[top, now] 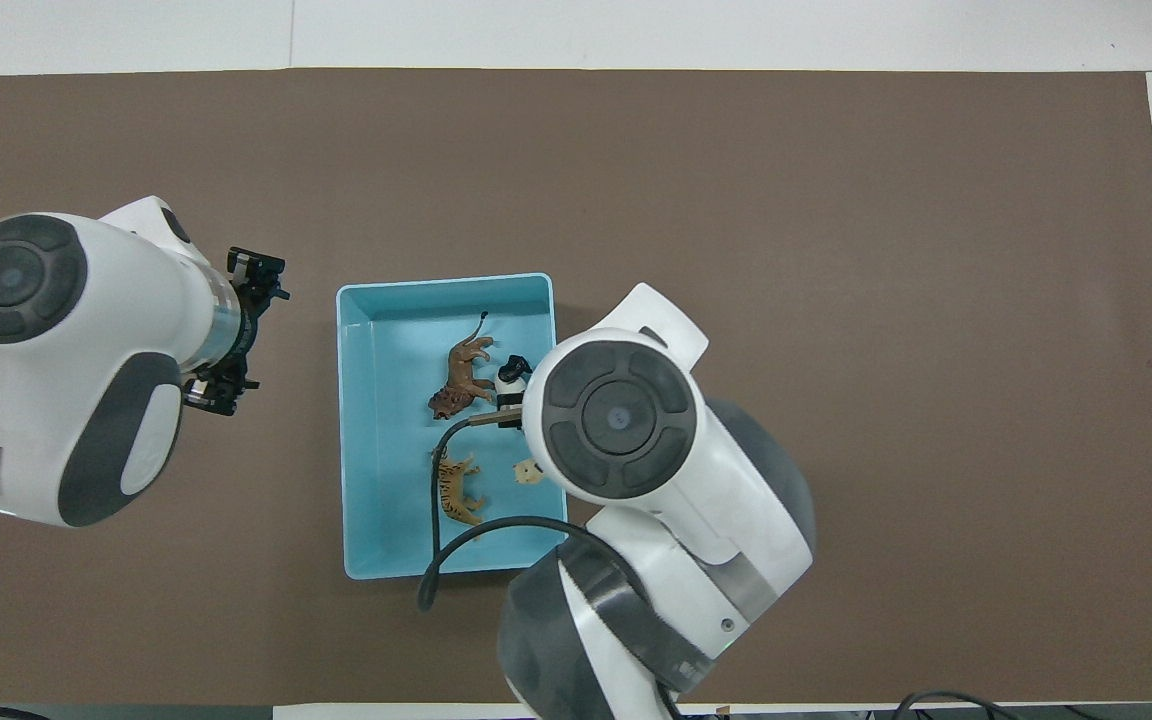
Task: Put all toys into storage box
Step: 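Release the brown horse into the box and withdraw the left gripper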
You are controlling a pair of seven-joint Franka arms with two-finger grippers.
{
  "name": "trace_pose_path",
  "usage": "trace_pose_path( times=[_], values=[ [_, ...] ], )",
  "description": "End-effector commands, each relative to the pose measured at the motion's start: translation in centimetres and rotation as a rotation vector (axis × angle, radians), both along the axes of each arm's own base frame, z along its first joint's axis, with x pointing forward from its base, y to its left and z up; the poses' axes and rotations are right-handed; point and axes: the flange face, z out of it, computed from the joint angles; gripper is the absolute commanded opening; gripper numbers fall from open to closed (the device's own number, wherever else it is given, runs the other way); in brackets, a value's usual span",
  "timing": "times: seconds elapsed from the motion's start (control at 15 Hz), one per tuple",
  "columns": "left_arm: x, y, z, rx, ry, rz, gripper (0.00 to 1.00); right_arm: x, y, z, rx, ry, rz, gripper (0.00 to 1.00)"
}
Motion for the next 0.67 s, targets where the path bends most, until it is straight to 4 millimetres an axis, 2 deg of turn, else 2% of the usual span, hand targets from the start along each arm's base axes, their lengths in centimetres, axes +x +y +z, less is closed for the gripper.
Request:
trace_pose_path(
  times=[0.0,0.13,0.27,0.4,0.47,0.53,0.6],
  values=[
    [0.2,2.2,0.2,0.014,0.064,-0.332,1.00,-2.3,4.9,-2.0,0.043,0.000,-0.013,0.00],
    [0.7,3.5,1.2,0.031,0.106,-0.658,1.00,-3.4,6.9,-3.8,0.051,-0.004,0.012,0.00],
    [1.8,5.3,2.0,0.032,0.111,-0.843,1.00,-4.0,8.3,-6.3,0.039,0.003,0.033,0.00],
    [2.6,6.1,2.5,0.021,0.102,-0.960,1.00,-4.7,10.1,-8.8,0.049,-0.003,0.027,0.00],
    [2.8,6.2,2.7,0.029,0.110,-1.009,1.00,-4.8,10.2,-8.8,0.049,-0.006,0.014,0.85],
    [3.3,6.4,2.7,0.035,0.114,-1.059,1.00,-5.0,10.3,-8.6,0.044,0.001,0.005,1.00],
    [4.3,7.2,3.0,0.022,0.139,-1.093,1.00,-4.9,10.4,-8.2,0.045,0.006,-0.022,1.00]
  ],
)
